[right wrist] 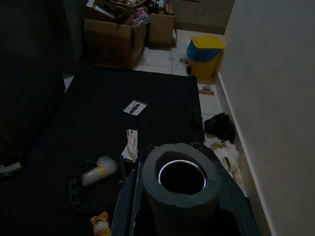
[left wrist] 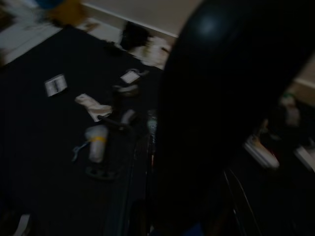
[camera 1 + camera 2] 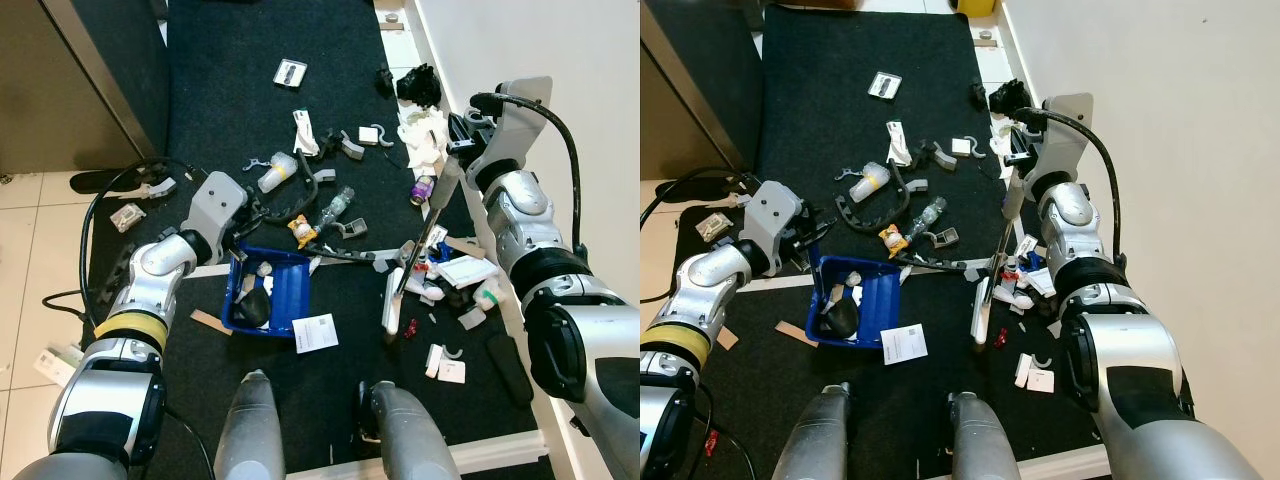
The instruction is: Sweep floor
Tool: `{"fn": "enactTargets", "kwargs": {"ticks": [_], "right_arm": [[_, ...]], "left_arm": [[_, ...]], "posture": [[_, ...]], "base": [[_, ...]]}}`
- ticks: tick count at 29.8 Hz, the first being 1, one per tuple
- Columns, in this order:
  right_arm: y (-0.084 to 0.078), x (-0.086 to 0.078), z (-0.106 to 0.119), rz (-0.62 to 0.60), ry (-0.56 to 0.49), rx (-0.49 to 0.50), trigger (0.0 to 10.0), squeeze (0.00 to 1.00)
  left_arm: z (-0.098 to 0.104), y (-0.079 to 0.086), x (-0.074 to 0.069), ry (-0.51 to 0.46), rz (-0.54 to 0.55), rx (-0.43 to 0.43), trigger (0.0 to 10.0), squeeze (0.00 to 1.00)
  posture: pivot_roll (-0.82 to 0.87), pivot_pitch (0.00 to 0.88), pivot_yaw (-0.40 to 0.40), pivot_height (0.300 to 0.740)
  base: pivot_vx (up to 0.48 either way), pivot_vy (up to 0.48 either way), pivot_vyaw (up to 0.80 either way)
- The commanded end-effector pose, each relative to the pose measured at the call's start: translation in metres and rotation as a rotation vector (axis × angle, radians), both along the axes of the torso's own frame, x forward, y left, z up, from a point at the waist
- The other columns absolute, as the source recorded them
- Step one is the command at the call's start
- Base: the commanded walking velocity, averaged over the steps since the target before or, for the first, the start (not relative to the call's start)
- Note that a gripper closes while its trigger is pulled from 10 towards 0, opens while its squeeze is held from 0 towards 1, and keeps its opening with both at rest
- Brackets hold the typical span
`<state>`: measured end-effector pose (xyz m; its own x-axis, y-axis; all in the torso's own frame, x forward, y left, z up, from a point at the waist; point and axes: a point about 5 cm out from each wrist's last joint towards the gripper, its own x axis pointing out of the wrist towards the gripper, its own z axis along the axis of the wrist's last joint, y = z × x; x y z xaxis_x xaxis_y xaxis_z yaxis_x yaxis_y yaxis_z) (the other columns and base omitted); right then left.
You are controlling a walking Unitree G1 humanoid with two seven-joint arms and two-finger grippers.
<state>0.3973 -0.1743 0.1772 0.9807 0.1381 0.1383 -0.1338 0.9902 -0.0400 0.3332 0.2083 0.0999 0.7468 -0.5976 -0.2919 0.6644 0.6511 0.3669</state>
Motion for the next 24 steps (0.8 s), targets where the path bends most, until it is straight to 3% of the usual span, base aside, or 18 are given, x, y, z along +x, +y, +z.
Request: {"fn": "enactTargets", "kwargs": {"ticks": [1, 9, 18, 24], "right_arm": [[-0.008, -0.003, -0.007, -0.026, 0.008, -0.023, 10.0, 0.0], [-0.009, -0.004, -0.009, -0.03, 0.011, -0.043, 10.0, 0.0], [-0.011, -0.004, -0.007, -0.035, 0.009, -0.053, 10.0, 0.0], [-0.01, -0.004, -0.009, -0.022, 0.017, -0.082, 10.0, 0.0]], "left_arm": [[-0.029, -0.009, -0.018, 0.143, -0.119, 0.06, 10.0, 0.0], [-0.041, -0.01, -0.031, 0.189, -0.214, 0.128, 10.0, 0.0], [-0.029, 0.0, -0.03, 0.204, -0.229, 0.046, 10.0, 0.0], [-0.028, 0.001, -0.035, 0.238, -0.282, 0.034, 10.0, 0.0]], "posture": [[0.06, 0.17, -0.143, 0.74], [0.06, 0.172, -0.144, 0.74], [0.06, 0.166, -0.145, 0.74], [0.06, 0.166, -0.147, 0.74]], "base": [[0.0, 0.0, 0.0], [0.0, 0.0, 0.0], [0.0, 0.0, 0.0], [0.0, 0.0, 0.0]]}}
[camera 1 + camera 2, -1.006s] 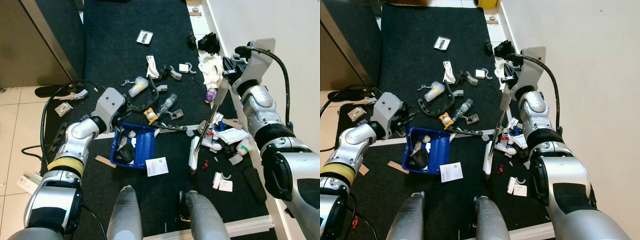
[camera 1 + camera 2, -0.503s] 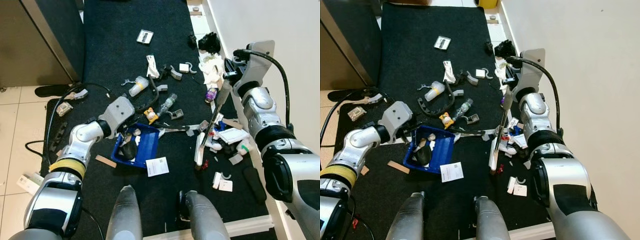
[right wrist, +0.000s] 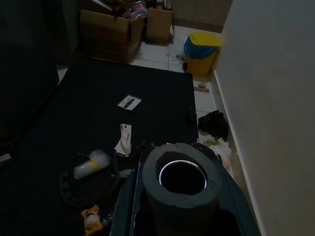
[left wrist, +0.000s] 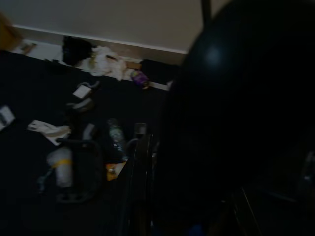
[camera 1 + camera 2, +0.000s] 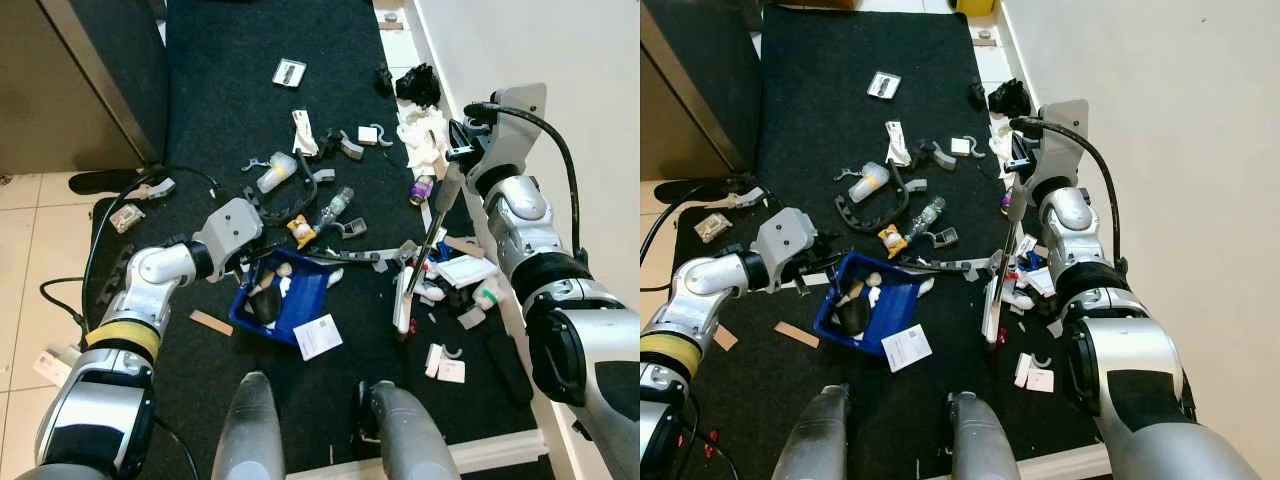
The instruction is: Sweep floor
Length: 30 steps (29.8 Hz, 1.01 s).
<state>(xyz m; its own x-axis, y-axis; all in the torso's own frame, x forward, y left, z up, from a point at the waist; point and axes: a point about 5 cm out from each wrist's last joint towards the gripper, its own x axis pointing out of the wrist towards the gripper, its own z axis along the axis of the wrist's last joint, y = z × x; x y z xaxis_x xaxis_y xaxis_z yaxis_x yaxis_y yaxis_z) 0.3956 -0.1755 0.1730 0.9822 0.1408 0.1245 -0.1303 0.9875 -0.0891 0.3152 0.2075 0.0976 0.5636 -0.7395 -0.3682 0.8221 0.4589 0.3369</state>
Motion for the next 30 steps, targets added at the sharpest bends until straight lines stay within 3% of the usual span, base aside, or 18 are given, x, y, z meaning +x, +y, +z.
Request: {"fn": "enactTargets", "kwargs": {"ticks": [1, 7, 15, 19, 20, 21, 23, 27, 30], "right_arm": [[-0.008, -0.002, -0.004, -0.018, 0.01, -0.031, 10.0, 0.0], [0.005, -0.012, -0.033, -0.02, 0.076, -0.078, 10.0, 0.0], [0.025, -0.024, -0.064, -0.1, 0.153, -0.006, 10.0, 0.0], [0.044, -0.027, -0.073, -0.14, 0.204, 0.175, 10.0, 0.0], [0.052, -0.026, -0.072, -0.176, 0.229, 0.285, 10.0, 0.0], [0.058, -0.025, -0.07, -0.18, 0.231, 0.334, 10.0, 0.0], [0.061, -0.025, -0.068, -0.181, 0.231, 0.366, 10.0, 0.0], [0.085, -0.019, -0.053, -0.164, 0.239, 0.556, 10.0, 0.0], [0.095, -0.018, -0.047, -0.154, 0.24, 0.621, 10.0, 0.0]], "left_arm": [[-0.026, 0.002, -0.017, 0.166, -0.042, 0.01, 10.0, 0.0], [-0.046, -0.008, -0.03, 0.219, -0.055, 0.036, 10.0, 0.0], [-0.058, -0.009, -0.032, 0.228, 0.012, 0.118, 10.0, 0.0], [-0.062, -0.015, -0.032, 0.237, 0.042, 0.099, 10.0, 0.0], [-0.064, -0.02, -0.032, 0.239, 0.055, 0.088, 10.0, 0.0], [-0.066, -0.023, -0.032, 0.239, 0.062, 0.085, 10.0, 0.0], [-0.067, -0.024, -0.032, 0.238, 0.066, 0.084, 10.0, 0.0], [-0.071, -0.034, -0.03, 0.215, 0.128, 0.074, 10.0, 0.0], [-0.071, -0.035, -0.026, 0.199, 0.17, 0.062, 10.0, 0.0]], "posture": [[0.06, 0.166, -0.147, 0.74], [0.06, 0.166, -0.147, 0.74], [0.06, 0.17, -0.15, 0.74], [0.06, 0.167, -0.149, 0.74], [0.06, 0.164, -0.146, 0.74], [0.06, 0.164, -0.146, 0.74], [0.06, 0.164, -0.146, 0.74], [0.05, 0.159, -0.144, 0.74], [0.05, 0.159, -0.144, 0.74]], "base": [[0.0, 0.0, 0.0], [0.0, 0.0, 0.0], [0.0, 0.0, 0.0], [0.0, 0.0, 0.0], [0.0, 0.0, 0.0], [0.0, 0.0, 0.0], [0.0, 0.0, 0.0], [0.0, 0.0, 0.0], [0.0, 0.0, 0.0]]}}
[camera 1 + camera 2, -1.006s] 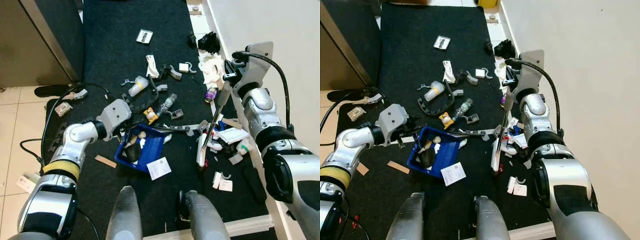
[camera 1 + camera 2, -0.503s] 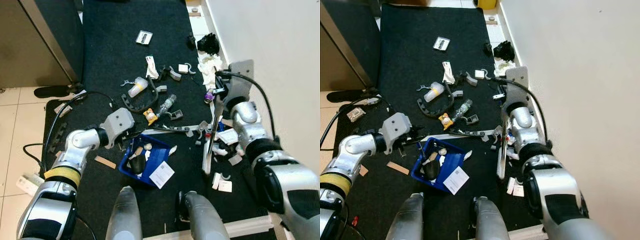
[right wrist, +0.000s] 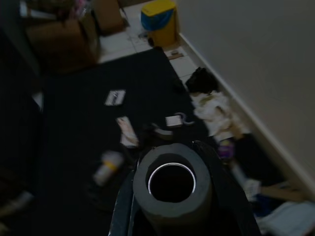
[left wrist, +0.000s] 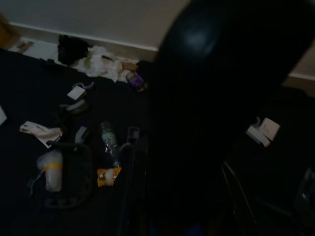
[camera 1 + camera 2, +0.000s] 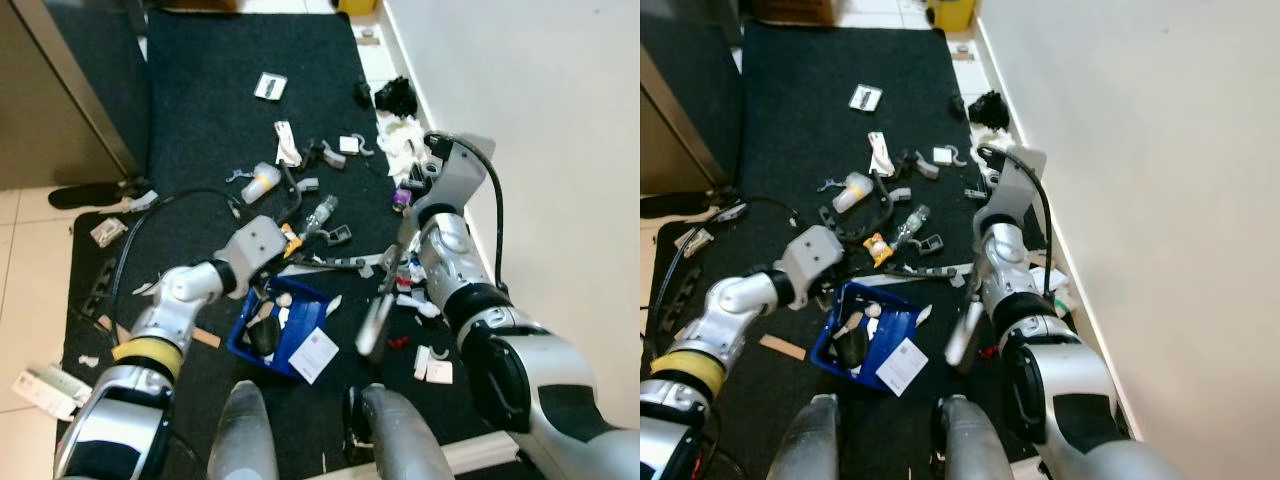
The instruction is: Sweep floor
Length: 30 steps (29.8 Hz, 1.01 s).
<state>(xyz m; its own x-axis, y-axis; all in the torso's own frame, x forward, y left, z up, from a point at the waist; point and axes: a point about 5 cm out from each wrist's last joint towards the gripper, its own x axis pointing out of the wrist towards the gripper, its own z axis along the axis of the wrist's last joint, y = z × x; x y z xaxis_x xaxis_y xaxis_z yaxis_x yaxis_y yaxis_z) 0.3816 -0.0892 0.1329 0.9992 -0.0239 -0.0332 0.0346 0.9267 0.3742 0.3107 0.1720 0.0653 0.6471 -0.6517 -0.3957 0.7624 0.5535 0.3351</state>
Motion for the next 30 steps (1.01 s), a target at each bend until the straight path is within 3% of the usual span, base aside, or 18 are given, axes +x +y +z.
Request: {"fn": "enactTargets", "kwargs": {"ticks": [1, 5, 9, 16, 20, 22, 30], "right_arm": [[0.012, -0.003, -0.004, -0.018, 0.048, 0.193, 10.0, 0.0], [0.022, -0.002, 0.003, -0.032, 0.056, 0.293, 10.0, 0.0], [0.027, 0.002, 0.013, -0.03, 0.044, 0.334, 10.0, 0.0], [0.02, 0.011, 0.032, -0.06, 0.012, 0.411, 10.0, 0.0], [0.012, 0.017, 0.048, -0.025, -0.056, 0.38, 10.0, 0.0], [-0.002, 0.022, 0.057, -0.036, -0.086, 0.387, 10.0, 0.0], [-0.023, 0.029, 0.071, 0.018, -0.135, 0.34, 10.0, 0.0]], "left_arm": [[-0.038, 0.0, -0.02, 0.175, 0.067, 0.021, 10.0, 0.0], [-0.037, -0.003, -0.017, 0.168, 0.129, -0.015, 10.0, 0.0], [-0.038, -0.006, -0.016, 0.168, 0.149, -0.032, 10.0, 0.0], [-0.037, -0.007, -0.014, 0.165, 0.197, -0.09, 10.0, 0.0], [-0.034, -0.008, -0.013, 0.166, 0.244, -0.182, 10.0, 0.0], [-0.032, -0.007, -0.012, 0.156, 0.293, -0.261, 10.0, 0.0], [-0.029, -0.004, -0.012, 0.126, 0.341, -0.334, 10.0, 0.0]], "posture": [[0.05, 0.159, -0.144, 0.74], [0.05, 0.153, -0.15, 0.74], [0.05, 0.161, -0.149, 0.74], [0.05, 0.16, -0.147, 0.74], [0.05, 0.153, -0.146, 0.74], [0.05, 0.146, -0.144, 0.74], [0.06, 0.127, -0.138, 0.74]], "base": [[0.0, 0.0, 0.0], [0.0, 0.0, 0.0], [0.0, 0.0, 0.0], [0.0, 0.0, 0.0], [0.0, 0.0, 0.0], [0.0, 0.0, 0.0], [0.0, 0.0, 0.0]]}}
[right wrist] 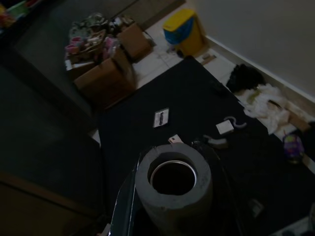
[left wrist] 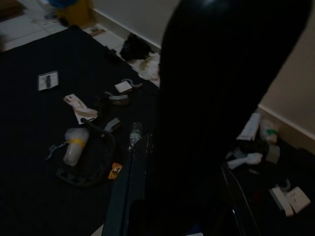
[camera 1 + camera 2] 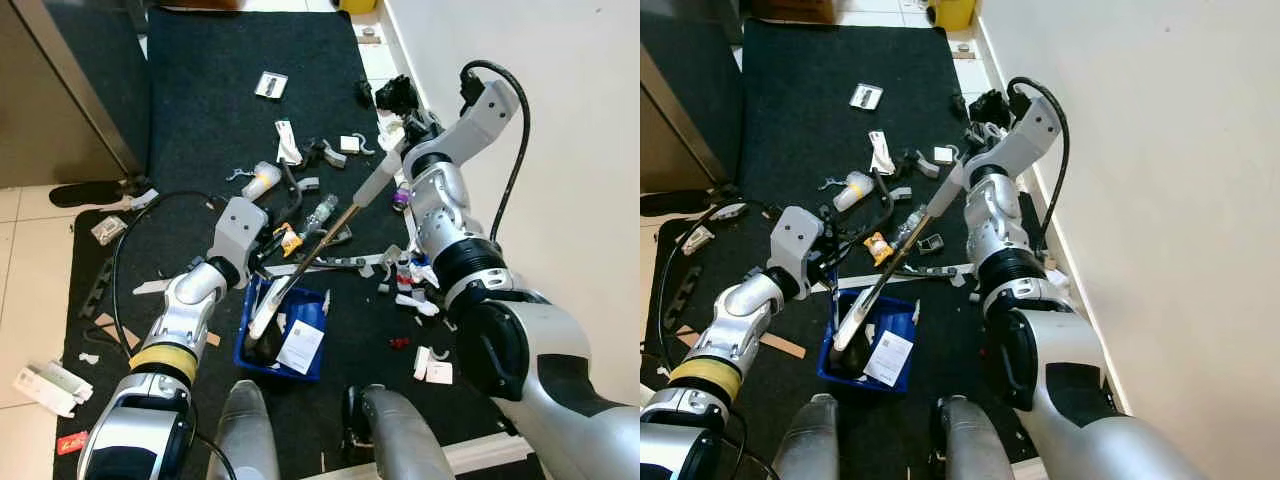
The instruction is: Sweep floor
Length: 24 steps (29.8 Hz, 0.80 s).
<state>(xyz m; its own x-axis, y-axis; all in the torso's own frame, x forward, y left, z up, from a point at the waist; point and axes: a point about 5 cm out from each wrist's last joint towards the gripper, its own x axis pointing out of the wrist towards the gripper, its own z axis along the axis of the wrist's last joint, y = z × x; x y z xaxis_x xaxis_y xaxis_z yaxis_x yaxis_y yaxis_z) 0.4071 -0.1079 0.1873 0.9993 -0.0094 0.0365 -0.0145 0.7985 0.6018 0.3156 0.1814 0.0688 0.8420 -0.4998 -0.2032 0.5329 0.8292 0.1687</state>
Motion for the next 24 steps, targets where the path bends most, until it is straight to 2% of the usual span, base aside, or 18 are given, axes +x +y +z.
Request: {"fn": "enactTargets", "kwargs": {"ticks": [1, 2, 5, 7, 10, 11, 17, 19, 20, 21, 22, 24], "right_arm": [[-0.015, 0.007, 0.028, 0.044, -0.112, 0.058, 10.0, 0.0], [-0.015, 0.007, 0.028, 0.044, -0.112, 0.058, 10.0, 0.0], [-0.032, 0.01, 0.045, 0.108, -0.177, 0.079, 10.0, 0.0], [-0.033, 0.01, 0.046, 0.111, -0.179, 0.081, 10.0, 0.0], [-0.049, 0.009, 0.063, 0.252, -0.289, -0.088, 10.0, 0.0], [-0.052, 0.009, 0.067, 0.277, -0.306, -0.138, 10.0, 0.0], [-0.056, 0.005, 0.067, 0.395, -0.317, -0.473, 10.0, 0.0], [-0.065, 0.005, 0.065, 0.323, -0.295, -0.582, 10.0, 0.0], [-0.072, 0.005, 0.064, 0.267, -0.285, -0.616, 10.0, 0.0], [-0.072, 0.005, 0.064, 0.267, -0.285, -0.616, 10.0, 0.0], [-0.081, 0.005, 0.063, 0.198, -0.27, -0.679, 10.0, 0.0], [-0.093, 0.003, 0.061, 0.113, -0.255, -0.74, 10.0, 0.0]], "left_arm": [[-0.029, -0.009, -0.017, 0.134, 0.035, -0.116, 10.0, 0.0], [-0.029, -0.009, -0.017, 0.134, 0.035, -0.116, 10.0, 0.0], [-0.029, -0.002, -0.019, 0.122, 0.062, -0.112, 10.0, 0.0], [-0.029, -0.002, -0.019, 0.122, 0.062, -0.109, 10.0, 0.0], [-0.037, 0.006, -0.025, 0.142, 0.055, 0.039, 10.0, 0.0], [-0.038, 0.009, -0.026, 0.147, 0.06, 0.061, 10.0, 0.0], [-0.038, 0.015, -0.026, 0.14, 0.091, 0.105, 10.0, 0.0], [-0.032, 0.019, -0.022, 0.108, 0.152, 0.067, 10.0, 0.0], [-0.029, 0.021, -0.02, 0.09, 0.185, 0.033, 10.0, 0.0], [-0.029, 0.021, -0.02, 0.09, 0.185, 0.033, 10.0, 0.0], [-0.024, 0.023, -0.019, 0.061, 0.216, -0.012, 10.0, 0.0], [-0.018, 0.023, -0.018, 0.026, 0.24, -0.099, 10.0, 0.0]], "posture": [[0.07, 0.115, -0.136, 0.74], [0.07, 0.115, -0.136, 0.74], [0.07, 0.108, -0.134, 0.74], [0.07, 0.108, -0.134, 0.74], [0.08, 0.097, -0.137, 0.74], [0.08, 0.094, -0.138, 0.74], [0.09, 0.087, -0.139, 0.74], [0.1, 0.081, -0.139, 0.74], [0.1, 0.079, -0.139, 0.74], [0.1, 0.079, -0.139, 0.74], [0.1, 0.074, -0.139, 0.74], [0.1, 0.069, -0.139, 0.74]], "base": [[0.0, 0.0, 0.0], [0.0, 0.0, 0.0], [0.0, 0.0, 0.0], [0.0, 0.0, 0.0], [0.0, 0.0, 0.0], [0.0, 0.0, 0.0], [0.0, 0.0, 0.0], [0.0, 0.0, 0.0], [0.0, 0.0, 0.0], [0.0, 0.0, 0.0], [0.0, 0.0, 0.0], [0.0, 0.0, 0.0]]}}
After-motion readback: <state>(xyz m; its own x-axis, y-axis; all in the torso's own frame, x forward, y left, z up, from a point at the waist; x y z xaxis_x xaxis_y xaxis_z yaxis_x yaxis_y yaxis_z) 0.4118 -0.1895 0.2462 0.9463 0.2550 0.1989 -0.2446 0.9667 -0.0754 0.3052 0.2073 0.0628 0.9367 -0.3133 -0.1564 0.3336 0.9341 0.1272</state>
